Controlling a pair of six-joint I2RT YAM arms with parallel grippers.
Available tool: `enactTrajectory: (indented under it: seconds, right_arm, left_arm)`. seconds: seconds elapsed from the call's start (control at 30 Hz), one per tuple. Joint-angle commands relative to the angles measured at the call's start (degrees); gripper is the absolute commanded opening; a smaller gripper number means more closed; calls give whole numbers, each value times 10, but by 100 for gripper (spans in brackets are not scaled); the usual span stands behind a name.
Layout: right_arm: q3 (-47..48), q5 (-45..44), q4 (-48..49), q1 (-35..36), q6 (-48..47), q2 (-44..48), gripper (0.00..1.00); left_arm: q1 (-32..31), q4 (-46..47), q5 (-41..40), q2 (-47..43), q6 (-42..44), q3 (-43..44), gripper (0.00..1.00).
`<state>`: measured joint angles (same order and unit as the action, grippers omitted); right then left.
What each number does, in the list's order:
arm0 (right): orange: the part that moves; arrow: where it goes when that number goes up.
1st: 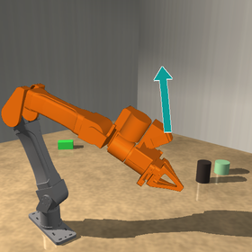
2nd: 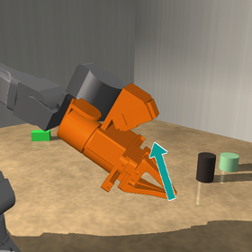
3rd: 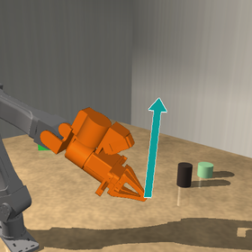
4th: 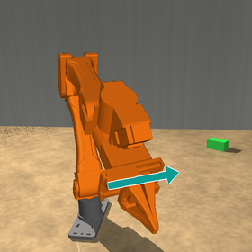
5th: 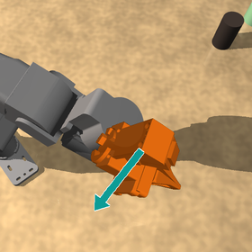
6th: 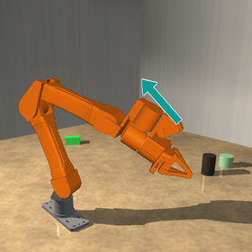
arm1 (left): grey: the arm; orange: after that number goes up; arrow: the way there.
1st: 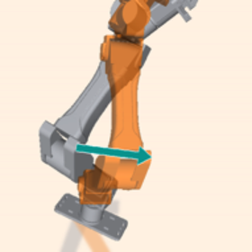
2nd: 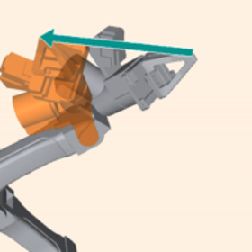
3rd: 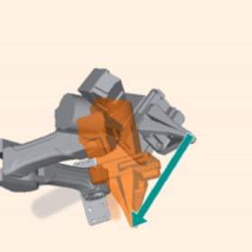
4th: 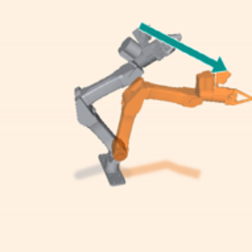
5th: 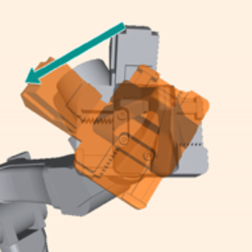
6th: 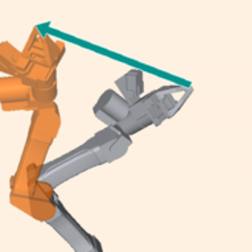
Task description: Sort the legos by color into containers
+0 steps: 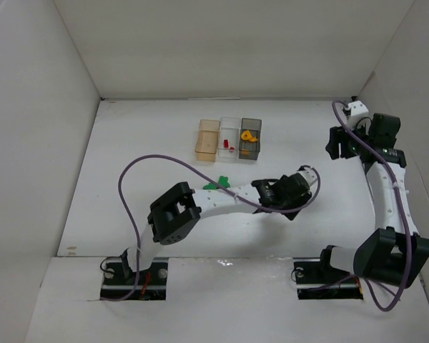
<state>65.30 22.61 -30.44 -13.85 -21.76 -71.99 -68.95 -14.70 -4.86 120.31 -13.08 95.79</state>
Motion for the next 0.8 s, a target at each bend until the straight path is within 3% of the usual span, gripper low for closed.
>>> enactTrajectory:
  seconds: [0.0,0.2,0.77]
  right_arm:
    - [-3,40,-5,-28,-29,30,68]
    - [-17,62,-10,-28,-36,61,68]
    - [-10,74,-16,-28,-23,61,68]
  left_arm:
    - [-19,-39,-132,7,-117,2,54]
    - [-19,-55,-175,19,-131,31,55]
    - [28,-67,-85,85,-141,72,38]
